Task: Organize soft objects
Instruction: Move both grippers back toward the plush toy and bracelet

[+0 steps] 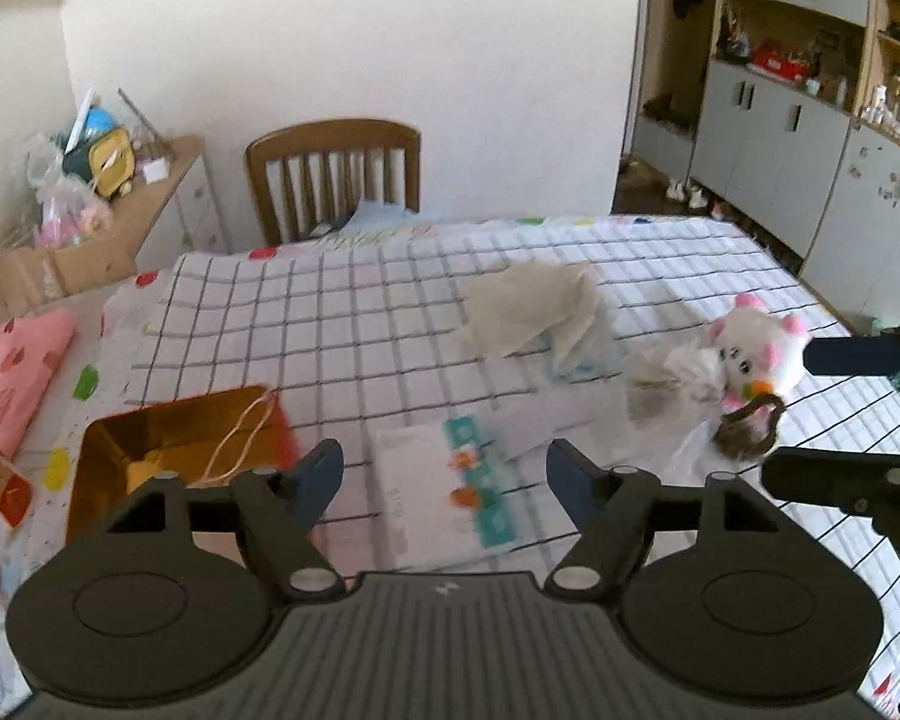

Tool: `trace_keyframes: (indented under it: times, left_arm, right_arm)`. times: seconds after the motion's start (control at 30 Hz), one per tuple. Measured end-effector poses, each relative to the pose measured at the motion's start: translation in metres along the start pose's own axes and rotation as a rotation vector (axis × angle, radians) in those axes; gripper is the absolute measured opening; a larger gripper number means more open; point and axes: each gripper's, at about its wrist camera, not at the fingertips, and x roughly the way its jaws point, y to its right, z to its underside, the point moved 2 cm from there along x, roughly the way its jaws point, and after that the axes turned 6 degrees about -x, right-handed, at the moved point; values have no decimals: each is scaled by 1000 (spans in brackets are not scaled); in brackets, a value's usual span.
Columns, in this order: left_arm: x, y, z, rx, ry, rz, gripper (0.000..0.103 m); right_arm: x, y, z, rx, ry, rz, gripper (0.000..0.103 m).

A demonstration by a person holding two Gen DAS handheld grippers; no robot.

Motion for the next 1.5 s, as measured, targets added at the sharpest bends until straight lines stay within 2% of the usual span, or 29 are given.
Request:
trace_keyframes:
  times: [0.17,0.23,0.4,0.5,0.6,0.87,1.07,1.27,1.43,1.5]
  left_arm:
    - [6,27,-2,3,4,22,76]
    - [10,35,-2,1,7,22,83]
    - [21,48,-2,-8,0,41,86]
    - [29,51,1,-17,0,50,87]
    - [38,53,4,-25,5,44,95]
    - [64,67,11,-44,3,68,99]
    - [89,93,20,-4,-33,107,99]
    - [116,121,33,47,-88,168,99]
    - [135,137,40,80,-102,161,99]
    - [142,140,42,88,-110,161,99]
  right_arm:
    - [-26,38,19,30,-1,46,90]
    - [-33,51,25,40,1,73,91]
    - [-44,78,41,58,-6,118,94]
    - [-44,89,50,59,-18,145,94]
    - [-42,99,57,76,-32,153,95]
    - [-28,131,74,129,-78,204,95]
    - [-12,149,87,174,-121,232,87]
    - [8,159,99,238,-176,217,77]
    - [25,160,104,266,-215,204,73]
    - [32,160,106,284,-232,187,67]
